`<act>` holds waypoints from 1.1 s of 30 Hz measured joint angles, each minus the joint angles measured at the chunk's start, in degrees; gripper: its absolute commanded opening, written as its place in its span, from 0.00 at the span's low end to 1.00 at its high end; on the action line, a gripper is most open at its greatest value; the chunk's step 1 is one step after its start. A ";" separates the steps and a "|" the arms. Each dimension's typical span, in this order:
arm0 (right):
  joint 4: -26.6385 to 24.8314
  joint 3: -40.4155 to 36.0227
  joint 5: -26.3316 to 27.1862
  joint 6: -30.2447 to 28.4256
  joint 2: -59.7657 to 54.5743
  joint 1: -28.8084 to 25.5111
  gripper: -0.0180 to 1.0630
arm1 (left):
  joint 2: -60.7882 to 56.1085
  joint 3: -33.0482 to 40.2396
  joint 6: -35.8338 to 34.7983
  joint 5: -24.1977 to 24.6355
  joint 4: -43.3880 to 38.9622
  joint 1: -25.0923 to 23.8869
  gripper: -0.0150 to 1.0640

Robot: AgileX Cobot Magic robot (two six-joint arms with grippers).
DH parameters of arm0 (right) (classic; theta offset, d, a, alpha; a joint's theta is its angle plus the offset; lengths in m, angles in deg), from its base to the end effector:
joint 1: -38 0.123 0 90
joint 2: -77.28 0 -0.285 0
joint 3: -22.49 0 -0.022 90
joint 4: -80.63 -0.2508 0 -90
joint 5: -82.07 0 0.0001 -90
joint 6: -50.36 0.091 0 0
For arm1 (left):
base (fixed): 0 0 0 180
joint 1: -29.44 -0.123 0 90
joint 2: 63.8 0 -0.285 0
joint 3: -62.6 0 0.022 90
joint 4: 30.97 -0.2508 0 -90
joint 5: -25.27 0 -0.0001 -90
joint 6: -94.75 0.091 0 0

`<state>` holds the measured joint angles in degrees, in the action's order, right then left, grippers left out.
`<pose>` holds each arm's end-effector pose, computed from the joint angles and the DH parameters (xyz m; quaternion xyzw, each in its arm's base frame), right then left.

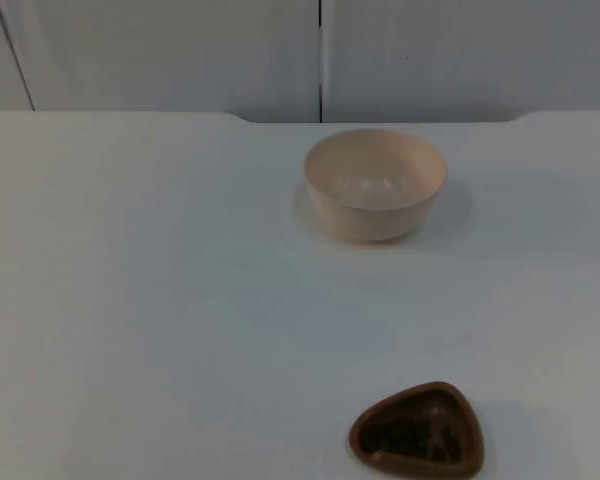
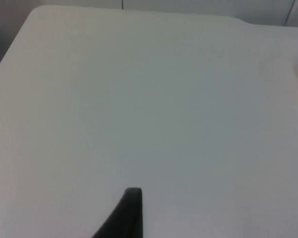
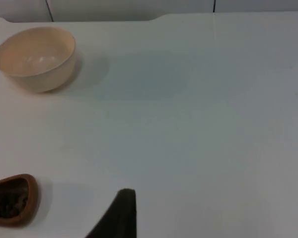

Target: Pick up the bowl with the left hand and pour the coffee beans from the cup into the bowl with the right hand.

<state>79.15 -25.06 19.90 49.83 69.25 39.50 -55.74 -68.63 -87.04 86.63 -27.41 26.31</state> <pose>-0.0073 0.0019 0.2803 -0.0159 0.8558 0.0173 0.5167 -0.0039 -0.0052 0.2756 -0.0356 0.8569 -0.0250 0.5137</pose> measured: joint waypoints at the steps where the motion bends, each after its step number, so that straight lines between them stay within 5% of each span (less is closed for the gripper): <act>1: 0.00 0.00 0.00 0.00 0.00 0.00 0.99 | 0.00 0.00 0.00 0.00 0.41 0.00 0.99; 33: 0.00 0.00 0.00 0.00 0.00 0.00 0.99 | 15.88 -9.19 1.47 -3.87 4.39 0.00 0.95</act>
<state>79.15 -25.06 19.90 49.83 69.25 39.50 -39.86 -77.81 -85.57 82.76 -23.02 26.31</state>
